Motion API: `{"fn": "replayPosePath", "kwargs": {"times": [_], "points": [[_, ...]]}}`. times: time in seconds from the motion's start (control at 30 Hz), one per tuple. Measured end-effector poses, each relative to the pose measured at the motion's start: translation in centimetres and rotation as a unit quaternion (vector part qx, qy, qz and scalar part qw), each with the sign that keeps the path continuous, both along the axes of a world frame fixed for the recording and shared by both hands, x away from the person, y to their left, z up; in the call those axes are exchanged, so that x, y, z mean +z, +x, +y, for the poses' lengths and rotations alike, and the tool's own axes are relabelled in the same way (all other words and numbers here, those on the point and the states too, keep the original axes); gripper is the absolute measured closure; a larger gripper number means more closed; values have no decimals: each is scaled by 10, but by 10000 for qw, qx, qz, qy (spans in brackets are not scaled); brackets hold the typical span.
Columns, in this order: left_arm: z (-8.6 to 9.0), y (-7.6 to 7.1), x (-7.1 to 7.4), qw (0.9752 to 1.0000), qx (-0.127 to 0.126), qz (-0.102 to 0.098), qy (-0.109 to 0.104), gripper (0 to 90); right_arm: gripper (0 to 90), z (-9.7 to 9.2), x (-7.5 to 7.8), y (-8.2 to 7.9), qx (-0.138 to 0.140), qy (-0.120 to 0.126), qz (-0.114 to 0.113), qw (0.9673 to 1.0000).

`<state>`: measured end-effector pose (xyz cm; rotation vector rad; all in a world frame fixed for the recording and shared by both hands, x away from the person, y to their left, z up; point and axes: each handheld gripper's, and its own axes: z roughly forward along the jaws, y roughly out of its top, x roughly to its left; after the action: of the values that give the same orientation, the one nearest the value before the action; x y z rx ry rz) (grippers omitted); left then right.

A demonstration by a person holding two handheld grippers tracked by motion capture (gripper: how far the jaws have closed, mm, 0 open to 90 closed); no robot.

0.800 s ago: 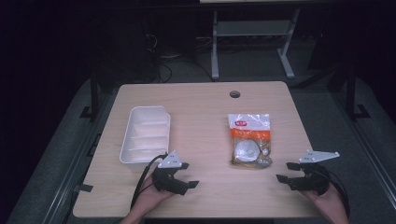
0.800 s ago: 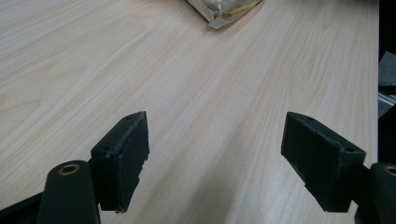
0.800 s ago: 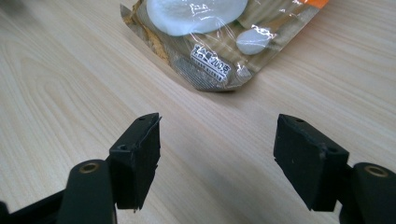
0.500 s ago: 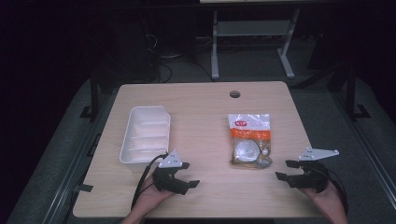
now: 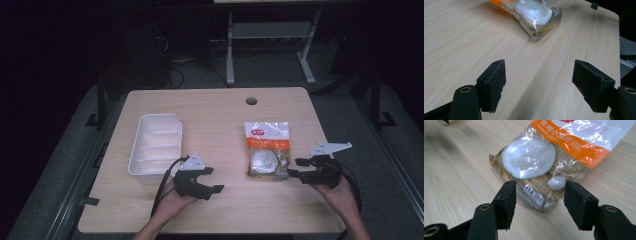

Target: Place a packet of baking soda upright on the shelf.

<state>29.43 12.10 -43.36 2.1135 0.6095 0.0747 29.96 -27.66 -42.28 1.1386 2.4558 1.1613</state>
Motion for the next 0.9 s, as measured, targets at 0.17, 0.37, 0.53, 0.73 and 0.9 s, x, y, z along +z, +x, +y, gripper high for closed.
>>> {"fn": "replayPosePath", "kwargs": {"times": [0.17,0.37,0.53,0.73,0.9], "points": [[-20,16,9,10000,-41,-36,36,276,505,9,6,13,132,5,17,9999],[-43,36,16,10000,-74,7,58,286,618,14,8,25,219,9,99,9997],[-58,54,17,9999,-21,126,42,289,724,17,1,28,292,-104,198,9993],[-75,82,8,9991,269,329,27,284,782,18,-9,25,270,-223,267,9990],[-84,102,0,9972,459,594,48,277,793,18,-11,24,291,-214,303,9989]]}}
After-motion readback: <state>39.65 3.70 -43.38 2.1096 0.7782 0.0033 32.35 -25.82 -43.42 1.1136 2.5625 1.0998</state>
